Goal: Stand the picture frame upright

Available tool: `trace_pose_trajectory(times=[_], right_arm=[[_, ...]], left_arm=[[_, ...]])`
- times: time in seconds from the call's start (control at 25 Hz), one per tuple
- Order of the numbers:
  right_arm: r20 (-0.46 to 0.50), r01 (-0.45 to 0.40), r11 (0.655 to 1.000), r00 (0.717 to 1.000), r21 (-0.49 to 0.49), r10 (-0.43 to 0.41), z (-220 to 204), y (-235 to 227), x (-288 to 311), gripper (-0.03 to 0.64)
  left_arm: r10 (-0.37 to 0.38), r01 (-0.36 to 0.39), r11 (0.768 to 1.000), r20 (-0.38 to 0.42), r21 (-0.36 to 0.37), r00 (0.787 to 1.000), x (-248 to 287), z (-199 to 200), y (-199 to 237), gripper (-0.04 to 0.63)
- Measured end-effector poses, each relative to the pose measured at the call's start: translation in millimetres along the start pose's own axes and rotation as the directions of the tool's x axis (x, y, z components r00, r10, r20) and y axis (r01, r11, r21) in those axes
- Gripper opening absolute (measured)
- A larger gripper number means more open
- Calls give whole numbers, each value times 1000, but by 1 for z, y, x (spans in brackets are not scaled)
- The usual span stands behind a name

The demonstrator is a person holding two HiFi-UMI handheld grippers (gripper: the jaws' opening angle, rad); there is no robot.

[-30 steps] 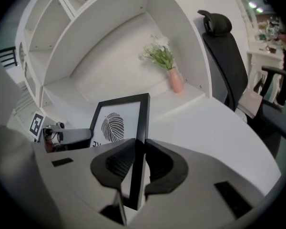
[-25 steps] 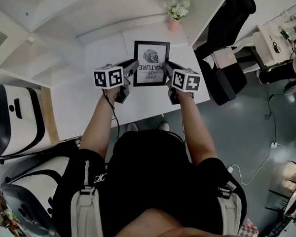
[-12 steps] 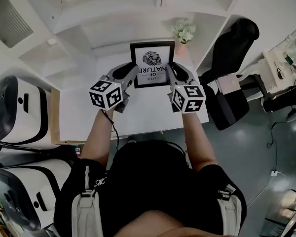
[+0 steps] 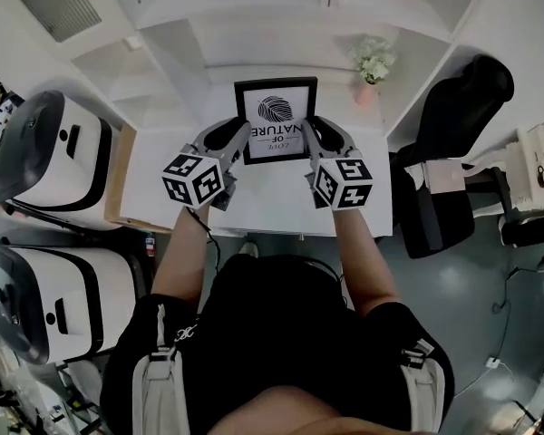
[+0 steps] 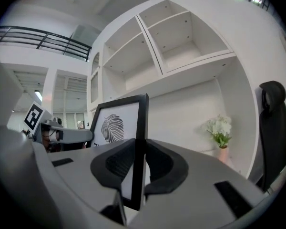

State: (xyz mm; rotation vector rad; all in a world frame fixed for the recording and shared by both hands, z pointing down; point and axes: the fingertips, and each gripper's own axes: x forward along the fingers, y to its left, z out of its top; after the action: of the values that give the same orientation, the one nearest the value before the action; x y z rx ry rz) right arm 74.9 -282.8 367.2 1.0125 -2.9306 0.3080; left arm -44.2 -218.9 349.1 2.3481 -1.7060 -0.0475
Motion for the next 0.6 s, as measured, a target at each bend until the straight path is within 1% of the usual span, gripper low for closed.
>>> trace_pose_trajectory(times=[0.12,0.28,0.48,0.6], right_arm=[[-6,-66,998,998,-5,66,-6,15,2,71],[-23,-147,989,989,-5,146,-15,35,10,71],[-44,-206,979,978,12,206,-30,62,22,71],[-59,-228,974,972,12,228,-36,93,41,71]], left_arm=[[76,-76,997,11,-11,997,-21,-7,1,92],[164,-164,986,9,-26,986,-44,-15,7,92],[229,-228,973,8,-38,973,-72,-23,22,92],[255,-254,967,20,-36,967,-96,-19,46,92]])
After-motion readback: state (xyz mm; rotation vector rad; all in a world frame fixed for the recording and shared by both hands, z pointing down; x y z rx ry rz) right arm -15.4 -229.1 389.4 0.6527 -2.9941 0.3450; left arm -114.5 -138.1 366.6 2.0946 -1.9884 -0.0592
